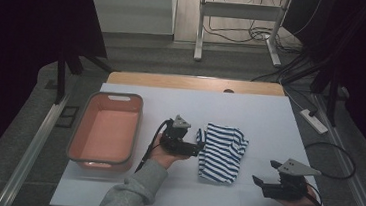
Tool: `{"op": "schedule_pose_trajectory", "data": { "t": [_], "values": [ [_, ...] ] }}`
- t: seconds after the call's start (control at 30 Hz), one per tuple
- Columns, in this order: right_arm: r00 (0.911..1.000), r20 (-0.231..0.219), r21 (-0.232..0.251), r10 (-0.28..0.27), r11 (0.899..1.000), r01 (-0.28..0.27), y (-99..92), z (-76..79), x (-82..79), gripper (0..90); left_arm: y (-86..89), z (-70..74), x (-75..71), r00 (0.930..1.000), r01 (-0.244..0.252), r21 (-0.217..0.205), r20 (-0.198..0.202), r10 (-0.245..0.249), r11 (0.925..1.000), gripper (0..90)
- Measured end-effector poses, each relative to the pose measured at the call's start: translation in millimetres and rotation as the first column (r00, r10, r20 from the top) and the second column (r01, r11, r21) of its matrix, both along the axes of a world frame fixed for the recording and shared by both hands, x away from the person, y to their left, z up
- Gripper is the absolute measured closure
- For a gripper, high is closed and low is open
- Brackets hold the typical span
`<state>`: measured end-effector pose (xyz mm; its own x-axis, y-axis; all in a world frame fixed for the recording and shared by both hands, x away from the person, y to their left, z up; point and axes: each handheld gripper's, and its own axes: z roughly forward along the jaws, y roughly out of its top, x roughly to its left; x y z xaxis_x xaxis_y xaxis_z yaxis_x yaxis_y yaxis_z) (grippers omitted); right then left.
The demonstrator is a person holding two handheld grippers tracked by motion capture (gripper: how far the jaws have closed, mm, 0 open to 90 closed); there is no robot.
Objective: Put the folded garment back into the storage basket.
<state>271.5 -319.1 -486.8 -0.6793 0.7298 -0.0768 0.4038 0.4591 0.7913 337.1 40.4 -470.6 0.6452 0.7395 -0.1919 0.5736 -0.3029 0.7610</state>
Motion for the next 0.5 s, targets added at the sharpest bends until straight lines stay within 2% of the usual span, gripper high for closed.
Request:
{"op": "schedule_pose_trajectory", "data": {
  "t": [0.27, 0.5],
  "values": [
    [1.0, -0.001, -0.005, 0.004, 1.0, -0.004, 0.0, -0.1, 0.0, 16.0, -7.6, -5.7, 7.1, 0.9998, -0.002, 0.007, -0.021, 0.002, 1.0, 14.0],
    [1.0, 0.002, -0.003, 0.005, 1.0, -0.005, -0.2, 0.0, -0.2, 16.0, -15.3, -9.6, 11.2, 0.9998, -0.005, 0.007, -0.019, 0.006, 1.0, 14.2]
  ]
}}
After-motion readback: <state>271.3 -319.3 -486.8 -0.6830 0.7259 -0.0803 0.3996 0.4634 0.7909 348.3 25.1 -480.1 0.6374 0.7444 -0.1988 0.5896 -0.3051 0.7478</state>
